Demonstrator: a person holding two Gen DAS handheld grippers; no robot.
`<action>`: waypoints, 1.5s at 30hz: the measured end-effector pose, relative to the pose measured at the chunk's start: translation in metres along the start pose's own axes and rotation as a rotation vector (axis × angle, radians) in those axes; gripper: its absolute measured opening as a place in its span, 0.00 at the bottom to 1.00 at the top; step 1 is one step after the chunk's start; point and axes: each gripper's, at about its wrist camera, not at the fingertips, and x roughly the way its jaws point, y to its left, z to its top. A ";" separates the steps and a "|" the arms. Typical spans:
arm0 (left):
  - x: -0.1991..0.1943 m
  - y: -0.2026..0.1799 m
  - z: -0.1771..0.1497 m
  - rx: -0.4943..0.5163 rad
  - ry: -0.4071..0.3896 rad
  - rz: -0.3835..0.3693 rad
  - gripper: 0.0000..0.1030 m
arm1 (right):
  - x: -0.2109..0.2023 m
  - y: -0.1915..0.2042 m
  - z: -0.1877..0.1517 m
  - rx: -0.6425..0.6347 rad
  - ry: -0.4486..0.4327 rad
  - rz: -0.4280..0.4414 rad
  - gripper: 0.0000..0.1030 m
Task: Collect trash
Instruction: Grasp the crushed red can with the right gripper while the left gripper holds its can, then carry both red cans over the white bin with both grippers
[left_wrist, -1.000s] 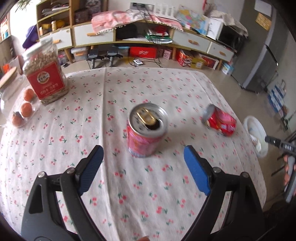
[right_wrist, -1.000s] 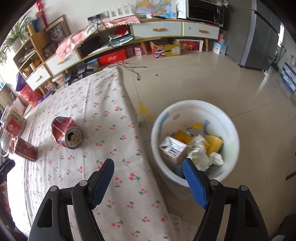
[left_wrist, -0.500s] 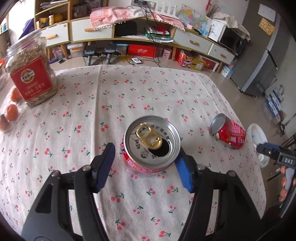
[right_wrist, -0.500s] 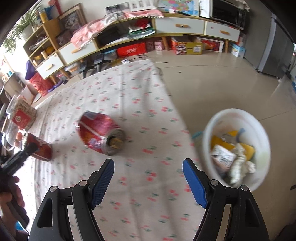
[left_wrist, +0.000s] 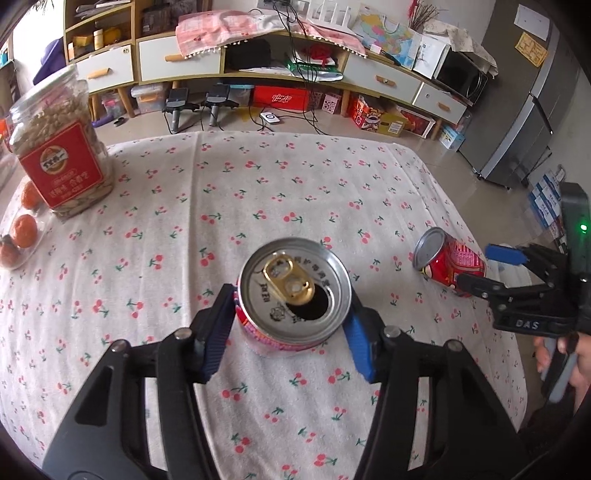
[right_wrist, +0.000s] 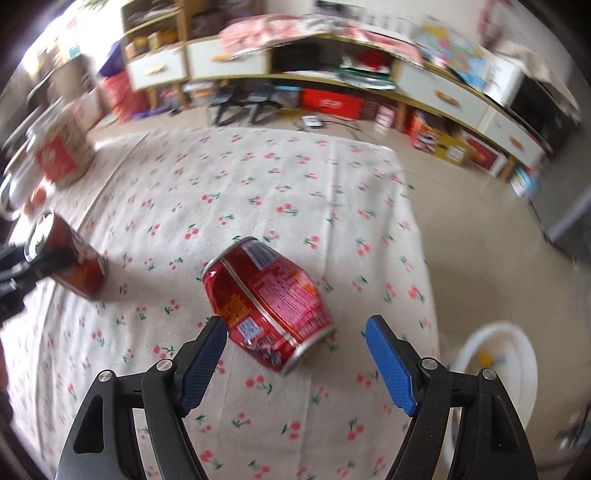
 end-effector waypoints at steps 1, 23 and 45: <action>-0.003 0.001 0.000 0.013 -0.002 0.008 0.56 | 0.002 0.001 0.001 -0.015 0.004 0.014 0.77; -0.028 0.004 -0.013 0.042 0.005 -0.001 0.56 | 0.014 0.003 -0.011 -0.085 0.033 0.071 0.61; -0.049 -0.040 -0.035 0.052 -0.045 -0.079 0.56 | -0.058 0.005 -0.061 0.003 -0.072 0.153 0.60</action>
